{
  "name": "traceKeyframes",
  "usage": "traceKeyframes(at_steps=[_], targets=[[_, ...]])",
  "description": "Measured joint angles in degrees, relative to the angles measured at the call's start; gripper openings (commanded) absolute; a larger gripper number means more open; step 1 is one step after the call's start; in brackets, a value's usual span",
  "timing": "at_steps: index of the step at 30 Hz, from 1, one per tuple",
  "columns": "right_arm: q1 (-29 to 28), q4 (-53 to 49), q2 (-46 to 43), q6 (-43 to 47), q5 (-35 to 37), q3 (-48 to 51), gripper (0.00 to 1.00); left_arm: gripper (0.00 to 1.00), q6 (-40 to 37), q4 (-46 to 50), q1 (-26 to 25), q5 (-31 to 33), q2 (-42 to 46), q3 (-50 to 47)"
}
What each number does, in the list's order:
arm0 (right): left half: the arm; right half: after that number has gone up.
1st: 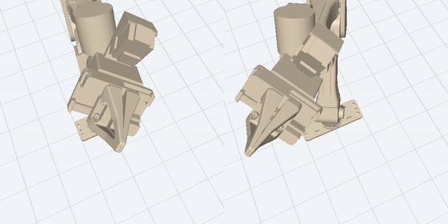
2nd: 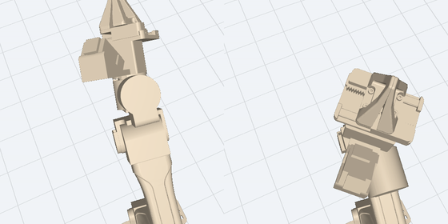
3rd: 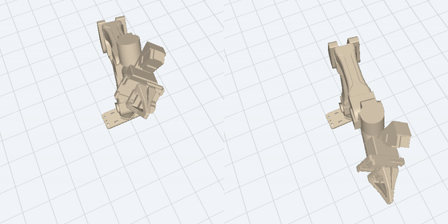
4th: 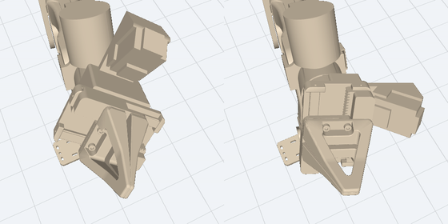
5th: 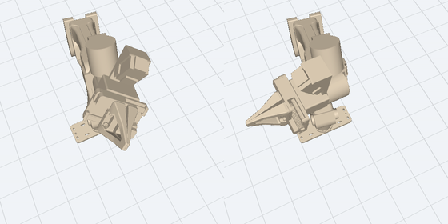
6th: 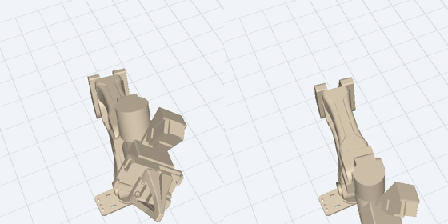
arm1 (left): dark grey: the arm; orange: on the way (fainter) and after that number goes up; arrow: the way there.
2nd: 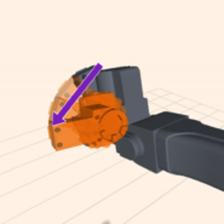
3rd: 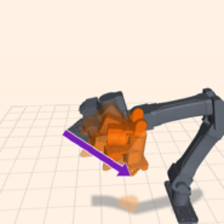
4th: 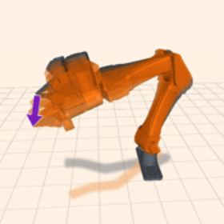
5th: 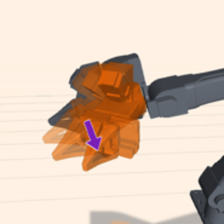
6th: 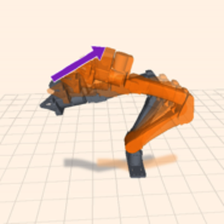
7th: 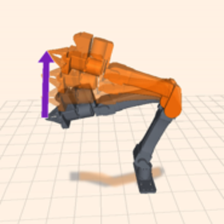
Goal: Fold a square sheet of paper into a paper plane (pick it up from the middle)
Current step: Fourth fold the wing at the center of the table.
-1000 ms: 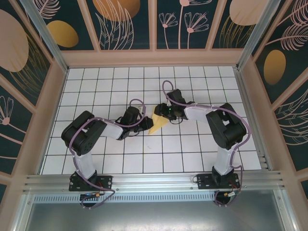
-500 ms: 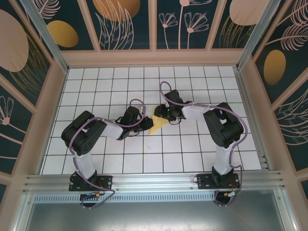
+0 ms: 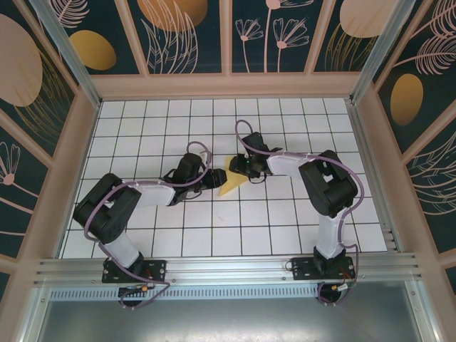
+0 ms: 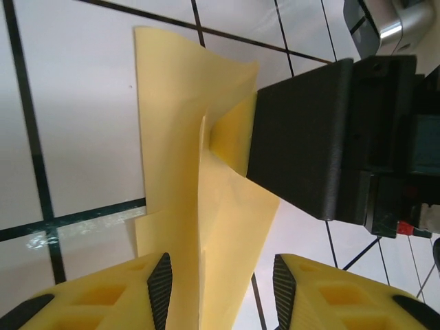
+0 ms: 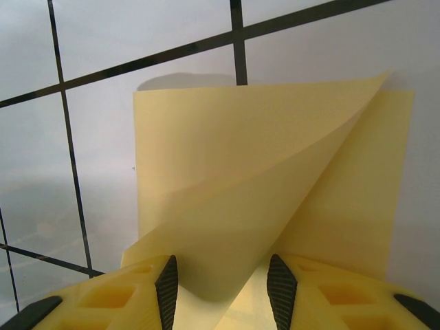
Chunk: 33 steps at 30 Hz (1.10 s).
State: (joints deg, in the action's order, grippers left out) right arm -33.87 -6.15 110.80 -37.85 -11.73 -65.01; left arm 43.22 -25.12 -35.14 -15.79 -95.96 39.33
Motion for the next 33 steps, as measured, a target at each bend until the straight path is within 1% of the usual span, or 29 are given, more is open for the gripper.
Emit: traceKeyframes(at_steps=[4, 6, 9, 18, 26, 30, 33], targets=[[0.0, 0.0, 0.0, 0.0, 0.0, 0.0, 0.46, 0.45, -0.4, 1.0, 0.0, 0.4, 1.0, 0.0], [0.0, 0.0, 0.0, 0.0, -0.1, 0.0, 0.46, 0.41, -0.4, 1.0, 0.0, 0.4, 1.0, 0.2], [0.0, 0.1, 0.0, 0.0, -0.1, 0.0, 0.46, 0.41, -0.5, 1.2, 0.0, 0.4, 0.6, 0.7], [0.0, 1.8, -0.1, 0.0, -0.6, 0.9, 0.46, 0.45, -0.5, 1.3, 0.0, -1.1, -5.2, 3.3], [0.7, 5.9, -1.0, 0.0, -2.8, 3.4, 0.46, 0.41, -0.5, 0.9, 0.0, -5.0, -8.7, 5.6], [1.0, 7.3, -1.2, 0.0, -3.6, 4.2, 0.46, 0.41, -0.5, 0.8, 0.0, -5.7, -10.6, 7.1], [1.2, 8.0, -1.4, 0.0, -4.2, 4.7, 0.46, 0.39, -0.8, 1.2, 0.0, -6.1, -11.4, 8.0]])
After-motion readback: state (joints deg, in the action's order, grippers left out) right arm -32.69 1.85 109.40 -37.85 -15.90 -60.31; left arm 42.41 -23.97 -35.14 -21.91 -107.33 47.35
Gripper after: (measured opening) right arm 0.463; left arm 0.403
